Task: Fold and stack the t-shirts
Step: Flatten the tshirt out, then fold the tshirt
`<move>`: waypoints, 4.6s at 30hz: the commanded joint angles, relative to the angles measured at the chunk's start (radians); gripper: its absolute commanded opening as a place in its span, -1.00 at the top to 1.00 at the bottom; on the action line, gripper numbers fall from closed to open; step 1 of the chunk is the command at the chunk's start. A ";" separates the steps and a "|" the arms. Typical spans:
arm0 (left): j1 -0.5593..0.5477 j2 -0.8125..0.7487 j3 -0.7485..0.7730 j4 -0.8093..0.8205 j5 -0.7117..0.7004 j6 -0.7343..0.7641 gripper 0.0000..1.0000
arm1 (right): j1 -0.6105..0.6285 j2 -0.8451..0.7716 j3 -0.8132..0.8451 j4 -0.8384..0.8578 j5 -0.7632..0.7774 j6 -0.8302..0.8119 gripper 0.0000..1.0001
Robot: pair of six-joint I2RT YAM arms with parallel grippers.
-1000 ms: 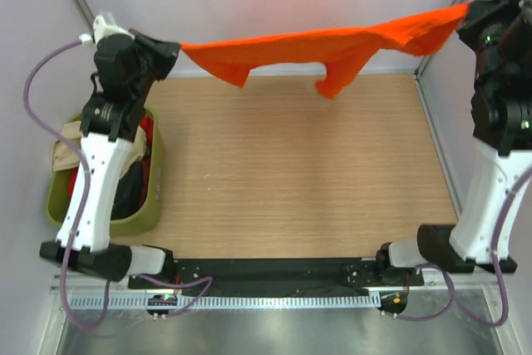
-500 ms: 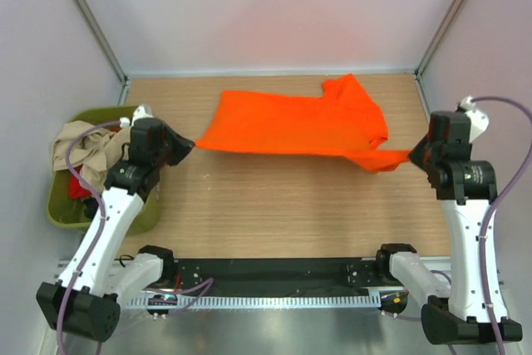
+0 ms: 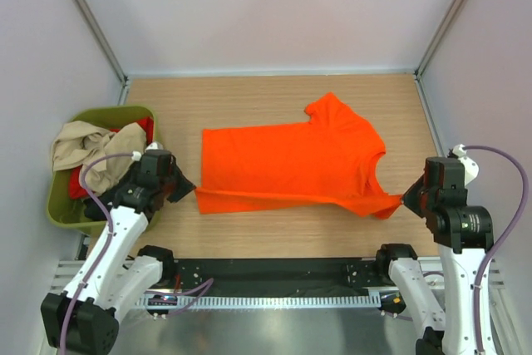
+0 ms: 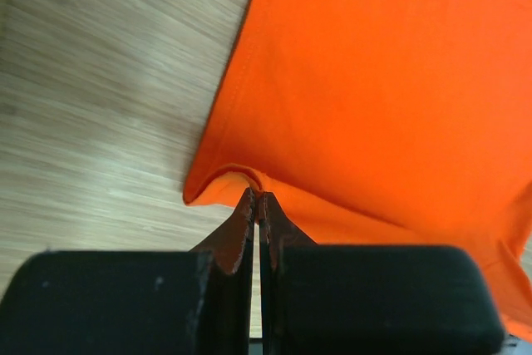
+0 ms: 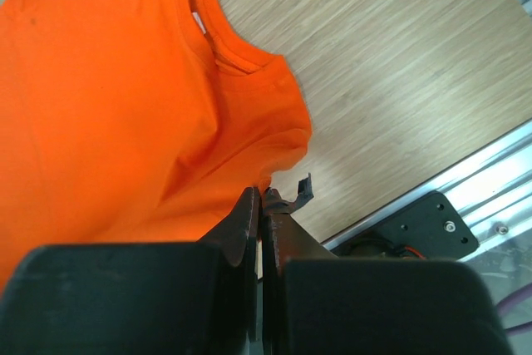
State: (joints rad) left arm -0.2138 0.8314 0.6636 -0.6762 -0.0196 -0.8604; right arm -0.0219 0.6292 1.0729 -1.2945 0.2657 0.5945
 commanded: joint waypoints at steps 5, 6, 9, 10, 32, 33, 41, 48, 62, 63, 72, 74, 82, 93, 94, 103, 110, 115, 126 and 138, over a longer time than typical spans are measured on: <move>0.002 0.058 0.062 -0.023 -0.072 0.055 0.99 | -0.004 0.038 -0.066 0.113 -0.056 0.019 0.98; 0.002 0.061 0.062 -0.019 -0.068 0.055 0.99 | -0.004 0.052 -0.073 0.122 -0.049 0.019 0.98; 0.001 0.078 0.059 -0.002 -0.051 0.054 0.99 | -0.004 0.099 -0.093 0.155 -0.056 0.019 0.98; -0.001 0.083 0.059 -0.002 -0.052 0.054 0.99 | -0.004 0.112 -0.097 0.176 -0.054 0.022 0.98; -0.029 0.417 0.211 0.089 -0.114 0.067 0.99 | -0.004 0.464 0.041 0.428 0.038 -0.111 0.97; -0.032 0.429 0.218 0.096 -0.115 0.069 0.99 | -0.004 0.477 0.048 0.443 0.035 -0.137 0.97; -0.045 0.596 0.324 0.115 -0.152 0.083 1.00 | -0.004 0.605 0.088 0.475 0.055 -0.159 0.96; -0.050 0.703 0.375 0.104 -0.163 0.092 1.00 | -0.004 0.671 0.062 0.537 0.009 -0.122 0.98; 0.040 0.835 1.084 0.161 -0.151 0.109 1.00 | -0.016 0.889 0.695 0.797 0.074 -0.119 0.98; 0.051 0.859 1.157 0.179 -0.132 0.071 0.99 | -0.016 0.940 0.767 0.813 0.055 -0.124 0.98; 0.057 0.847 1.510 0.281 -0.062 0.115 1.00 | -0.021 0.968 1.144 0.968 -0.016 -0.248 0.98; 0.057 0.806 1.394 0.320 -0.054 0.130 0.99 | -0.021 0.940 1.090 0.966 -0.048 -0.252 0.98; 0.057 0.574 0.932 0.357 -0.036 0.158 0.99 | -0.021 0.678 0.575 0.944 -0.103 -0.300 0.98; 0.056 0.252 0.286 0.179 -0.054 0.156 1.00 | -0.021 0.475 0.152 0.376 0.092 -0.116 0.98; 0.056 0.241 0.271 0.162 -0.052 0.162 1.00 | -0.021 0.474 0.133 0.348 0.080 -0.099 0.98; 0.056 0.284 0.191 -0.006 0.026 0.199 1.00 | -0.019 0.293 -0.103 0.273 -0.039 -0.041 0.98; 0.056 0.363 0.169 -0.020 -0.011 0.195 0.99 | -0.019 0.349 -0.059 0.296 -0.051 -0.036 0.98; 0.056 0.391 0.163 -0.019 -0.066 0.181 1.00 | -0.019 0.449 -0.083 0.383 -0.062 -0.030 0.98; 0.056 0.474 0.192 -0.028 -0.140 0.164 0.99 | -0.018 0.678 -0.041 0.590 -0.112 -0.048 0.98; 0.024 0.661 0.277 -0.022 -0.195 0.146 0.99 | -0.006 0.897 0.120 0.574 -0.087 -0.110 0.98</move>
State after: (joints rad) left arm -0.1780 1.4456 0.9081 -0.6697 -0.1940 -0.6998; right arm -0.0353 1.5215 1.1057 -0.7242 0.1234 0.5167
